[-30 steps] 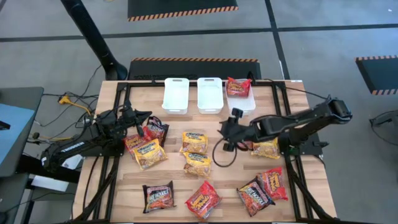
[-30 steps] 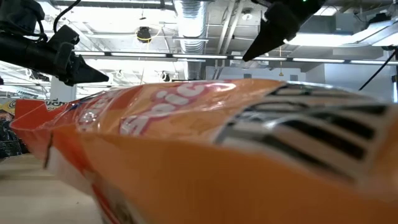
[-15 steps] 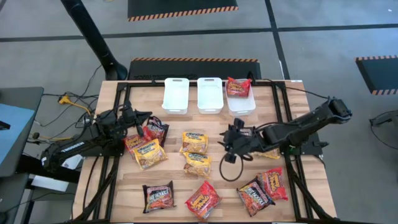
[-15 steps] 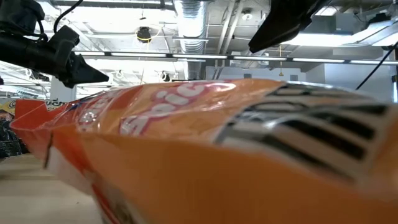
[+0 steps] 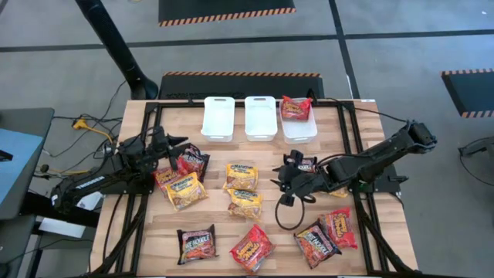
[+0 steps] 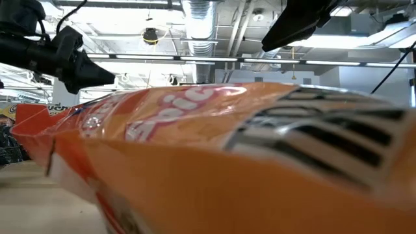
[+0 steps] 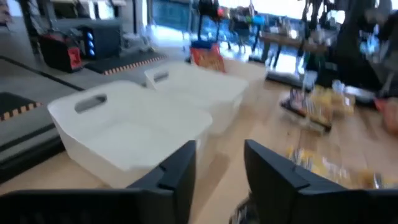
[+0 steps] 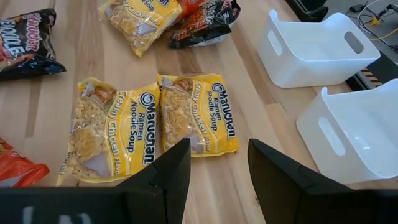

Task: Sort Maruchan noodles
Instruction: Put the yellow noodle pack into the left white bin

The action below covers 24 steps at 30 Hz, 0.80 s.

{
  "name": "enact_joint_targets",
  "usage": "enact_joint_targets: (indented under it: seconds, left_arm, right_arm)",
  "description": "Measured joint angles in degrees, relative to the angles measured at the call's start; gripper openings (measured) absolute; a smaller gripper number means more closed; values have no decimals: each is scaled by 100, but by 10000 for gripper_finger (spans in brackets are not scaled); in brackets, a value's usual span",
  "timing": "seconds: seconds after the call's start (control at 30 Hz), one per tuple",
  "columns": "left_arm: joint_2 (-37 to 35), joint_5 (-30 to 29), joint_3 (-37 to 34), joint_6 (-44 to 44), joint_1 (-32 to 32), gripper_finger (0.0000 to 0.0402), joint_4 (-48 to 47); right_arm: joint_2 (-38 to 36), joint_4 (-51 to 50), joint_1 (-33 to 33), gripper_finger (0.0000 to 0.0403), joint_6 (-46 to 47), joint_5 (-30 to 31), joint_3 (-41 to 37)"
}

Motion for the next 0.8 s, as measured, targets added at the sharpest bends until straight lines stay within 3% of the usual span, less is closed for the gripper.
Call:
enact_joint_targets:
  seconds: [0.17, 0.47, 0.8]
  left_arm:
    - [0, -43, 0, -403, 2, 168, 223]
    - [-2, 1148, 358, -923, 2, 171, 8]
    - [16, 1279, 1779, -1040, 2, 171, -2113]
  right_arm:
    - [0, -4, -26, 185, -2, 0, 0]
    - [0, -5, -26, 185, -4, 0, 0]
    - [0, -7, -26, 185, -6, 0, 0]
